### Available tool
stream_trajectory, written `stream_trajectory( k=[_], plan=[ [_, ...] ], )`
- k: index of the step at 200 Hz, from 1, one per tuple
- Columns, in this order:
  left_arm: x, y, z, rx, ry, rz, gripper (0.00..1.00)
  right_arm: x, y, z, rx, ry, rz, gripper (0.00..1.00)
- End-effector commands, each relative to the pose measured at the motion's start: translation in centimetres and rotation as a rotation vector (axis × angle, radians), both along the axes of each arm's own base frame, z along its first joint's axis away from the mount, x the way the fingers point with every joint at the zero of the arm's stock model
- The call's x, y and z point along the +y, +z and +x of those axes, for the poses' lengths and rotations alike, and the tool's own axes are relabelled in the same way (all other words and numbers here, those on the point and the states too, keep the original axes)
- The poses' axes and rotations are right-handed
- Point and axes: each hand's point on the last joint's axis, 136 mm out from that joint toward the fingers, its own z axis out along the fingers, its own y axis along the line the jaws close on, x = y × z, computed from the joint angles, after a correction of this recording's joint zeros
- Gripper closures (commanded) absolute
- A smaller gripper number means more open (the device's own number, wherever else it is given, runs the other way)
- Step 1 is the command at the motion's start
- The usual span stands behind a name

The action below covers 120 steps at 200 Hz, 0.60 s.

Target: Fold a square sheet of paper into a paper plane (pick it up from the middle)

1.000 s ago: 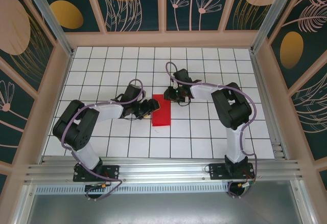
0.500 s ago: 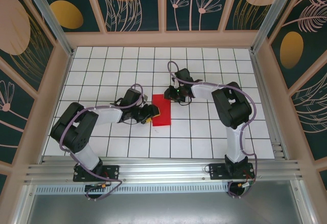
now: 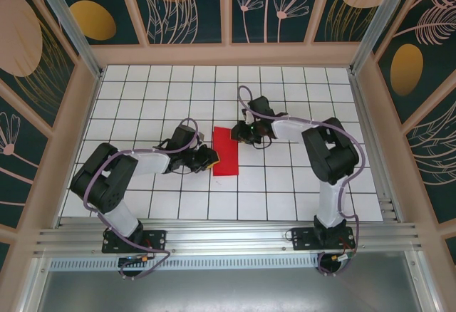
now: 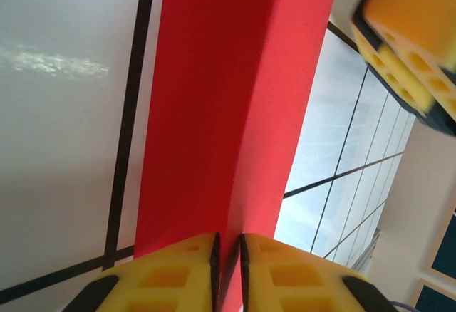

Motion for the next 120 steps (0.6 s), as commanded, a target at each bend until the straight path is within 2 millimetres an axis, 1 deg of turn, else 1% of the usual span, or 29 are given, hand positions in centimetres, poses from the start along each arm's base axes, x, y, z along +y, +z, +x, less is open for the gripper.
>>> stream_trajectory(
  k=[1, 8, 13, 26, 47, 79, 106, 120],
  plan=[
    [0.0, -0.6, 0.2, -0.006, 0.012, 0.009, 0.84, -0.3, 1.6, -2.6, -0.002, 0.038, 0.008, 0.76],
    [0.0, -0.6, 0.3, -0.008, 0.012, 0.009, 0.84, -0.7, 1.3, -3.1, 0.011, 0.033, 0.001, 0.77],
    [0.0, -0.6, 0.3, -0.011, 0.012, 0.011, 0.84, -0.3, 1.0, -4.1, 0.020, 0.049, -0.006, 0.78],
    [0.1, -0.6, 0.4, -0.014, 0.013, 0.012, 0.84, -0.5, 0.3, -5.2, 0.040, 0.053, -0.026, 0.80],
    [0.0, -0.6, 0.5, -0.022, 0.015, 0.011, 0.84, -0.3, -0.5, -6.6, 0.065, 0.074, -0.030, 0.85],
    [-0.1, -0.5, 0.6, -0.033, 0.014, 0.011, 0.84, 0.3, -1.4, -7.4, 0.078, 0.097, -0.031, 0.87],
    [-0.2, -0.5, 0.5, -0.037, 0.011, 0.009, 0.82, -0.1, -2.8, -8.0, 0.105, 0.097, -0.056, 0.87],
    [-0.4, 0.0, 0.6, -0.046, 0.006, -0.004, 0.79, -0.3, -3.5, -8.2, 0.116, 0.094, -0.074, 0.87]
  ],
)
